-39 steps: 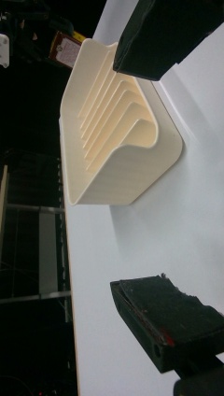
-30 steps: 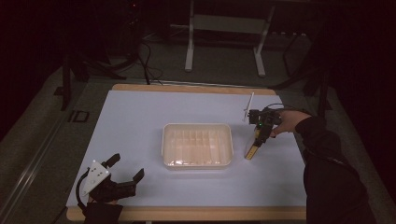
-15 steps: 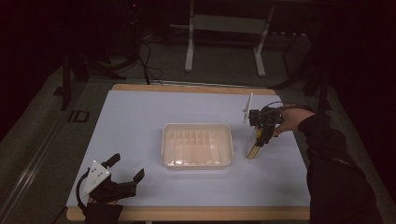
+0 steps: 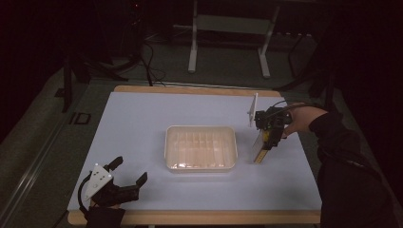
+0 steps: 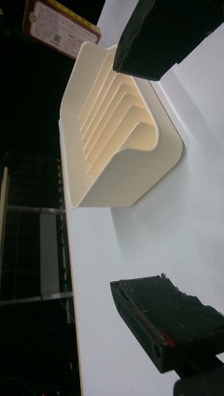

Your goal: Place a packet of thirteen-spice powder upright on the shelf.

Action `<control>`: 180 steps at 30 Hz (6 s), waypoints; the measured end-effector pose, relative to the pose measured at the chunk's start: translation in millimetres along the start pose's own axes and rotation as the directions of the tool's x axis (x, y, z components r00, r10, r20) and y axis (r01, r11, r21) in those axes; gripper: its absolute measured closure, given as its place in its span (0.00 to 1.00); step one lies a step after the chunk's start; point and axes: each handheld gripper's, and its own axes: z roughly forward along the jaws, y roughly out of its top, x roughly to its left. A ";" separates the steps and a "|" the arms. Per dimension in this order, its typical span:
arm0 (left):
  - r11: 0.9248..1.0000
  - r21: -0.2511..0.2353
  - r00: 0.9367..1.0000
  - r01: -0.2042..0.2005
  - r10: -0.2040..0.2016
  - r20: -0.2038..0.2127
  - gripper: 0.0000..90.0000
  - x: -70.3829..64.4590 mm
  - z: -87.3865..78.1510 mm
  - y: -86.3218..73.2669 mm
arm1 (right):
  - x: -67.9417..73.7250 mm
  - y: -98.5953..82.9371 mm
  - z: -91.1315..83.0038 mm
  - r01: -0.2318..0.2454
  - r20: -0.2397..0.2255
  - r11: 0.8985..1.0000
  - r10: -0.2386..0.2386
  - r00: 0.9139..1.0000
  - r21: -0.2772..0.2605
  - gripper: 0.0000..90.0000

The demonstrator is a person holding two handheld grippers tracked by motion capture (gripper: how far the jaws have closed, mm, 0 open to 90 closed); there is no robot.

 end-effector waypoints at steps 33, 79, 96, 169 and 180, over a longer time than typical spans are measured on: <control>1.000 0.001 1.000 -0.002 0.002 0.003 0.00 -0.3 0.7 0.2 | 22.0 17.6 -69.4 0.068 0.091 0.996 -0.063 0.994 -0.050 0.35; 1.000 0.005 0.999 -0.024 0.024 0.023 0.00 -3.6 1.3 0.5 | 30.5 83.0 -62.2 0.166 0.071 0.944 -0.152 0.986 -0.286 0.35; 1.000 0.001 0.999 -0.022 0.022 0.025 0.00 -3.2 0.8 0.7 | 14.5 92.3 -37.4 0.178 0.063 0.908 -0.166 0.984 -0.379 0.36; 1.000 0.000 0.999 -0.020 0.020 0.045 0.00 -3.3 0.9 1.1 | 6.8 131.4 54.5 0.075 0.008 0.894 -0.079 0.997 -0.441 0.33; 1.000 -0.003 0.998 -0.018 0.018 0.052 0.00 -3.6 0.8 1.1 | 11.8 128.8 25.7 0.091 0.042 0.874 -0.081 0.996 -0.477 0.30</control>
